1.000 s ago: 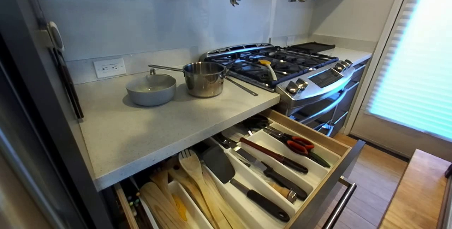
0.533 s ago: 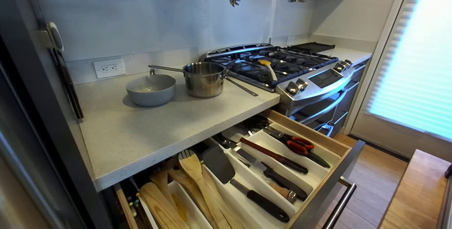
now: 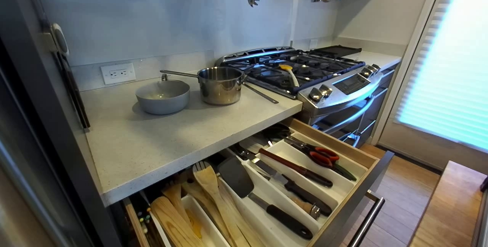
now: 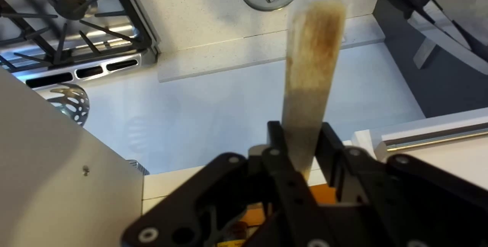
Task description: Put the wooden spoon in the top cupboard
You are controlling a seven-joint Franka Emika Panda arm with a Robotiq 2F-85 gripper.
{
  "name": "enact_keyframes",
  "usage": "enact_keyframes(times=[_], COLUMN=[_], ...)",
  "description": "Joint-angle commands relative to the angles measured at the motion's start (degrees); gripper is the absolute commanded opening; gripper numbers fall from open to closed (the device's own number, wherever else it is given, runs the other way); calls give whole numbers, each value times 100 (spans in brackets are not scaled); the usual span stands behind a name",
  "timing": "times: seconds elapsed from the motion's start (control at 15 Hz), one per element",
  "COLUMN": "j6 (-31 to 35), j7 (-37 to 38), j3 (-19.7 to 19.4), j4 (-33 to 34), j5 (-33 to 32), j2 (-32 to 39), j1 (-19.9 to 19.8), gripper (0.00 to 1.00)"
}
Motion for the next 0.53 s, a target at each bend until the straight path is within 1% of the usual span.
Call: enact_keyframes(times=[0.0,0.27,0.4,0.47], j6=[-385,-553,-507,-269], j7=[-452,-774,-766,-701], j3=[-69,-59,-58,-16], j4=[1381,2632,3232,2391], j5=[-380,-873,-982,-785], j2=[1000,1750,2150,1623], j1=[37,179,286,161], gripper=[6,6,6,26])
